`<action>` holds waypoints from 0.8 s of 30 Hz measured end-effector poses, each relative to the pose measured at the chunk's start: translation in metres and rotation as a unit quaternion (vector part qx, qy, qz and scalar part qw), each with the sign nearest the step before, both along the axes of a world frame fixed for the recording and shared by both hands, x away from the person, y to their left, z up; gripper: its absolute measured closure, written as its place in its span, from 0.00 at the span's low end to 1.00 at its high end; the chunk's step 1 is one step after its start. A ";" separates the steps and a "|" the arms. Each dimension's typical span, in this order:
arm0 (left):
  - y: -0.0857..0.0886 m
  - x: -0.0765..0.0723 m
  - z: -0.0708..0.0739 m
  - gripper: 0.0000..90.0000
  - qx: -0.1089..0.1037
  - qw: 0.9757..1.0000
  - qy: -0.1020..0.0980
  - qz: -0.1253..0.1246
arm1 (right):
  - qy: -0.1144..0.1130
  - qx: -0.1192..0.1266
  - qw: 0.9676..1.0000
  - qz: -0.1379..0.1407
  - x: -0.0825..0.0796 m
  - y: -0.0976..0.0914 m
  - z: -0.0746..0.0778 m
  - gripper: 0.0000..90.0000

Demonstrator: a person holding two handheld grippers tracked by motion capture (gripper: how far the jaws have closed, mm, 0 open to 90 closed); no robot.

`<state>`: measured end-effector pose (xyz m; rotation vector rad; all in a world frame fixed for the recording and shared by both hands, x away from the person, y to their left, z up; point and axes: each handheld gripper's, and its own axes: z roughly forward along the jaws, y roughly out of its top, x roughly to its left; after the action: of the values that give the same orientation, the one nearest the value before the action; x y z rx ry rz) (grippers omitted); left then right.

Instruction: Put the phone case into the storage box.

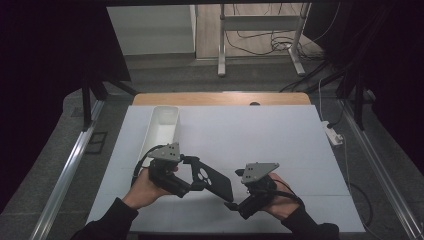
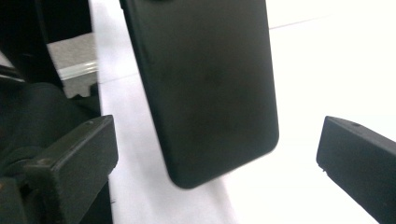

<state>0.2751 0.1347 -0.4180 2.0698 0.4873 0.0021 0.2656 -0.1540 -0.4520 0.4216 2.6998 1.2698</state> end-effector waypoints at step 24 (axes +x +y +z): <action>-0.013 0.007 0.010 0.16 0.020 0.995 0.013 0.101 | 0.008 -0.022 0.997 -0.075 0.002 0.011 -0.001 0.00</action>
<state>0.2817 0.1221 -0.4078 2.0542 0.7145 0.1060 0.2673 -0.1425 -0.4525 0.6184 2.6458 1.1692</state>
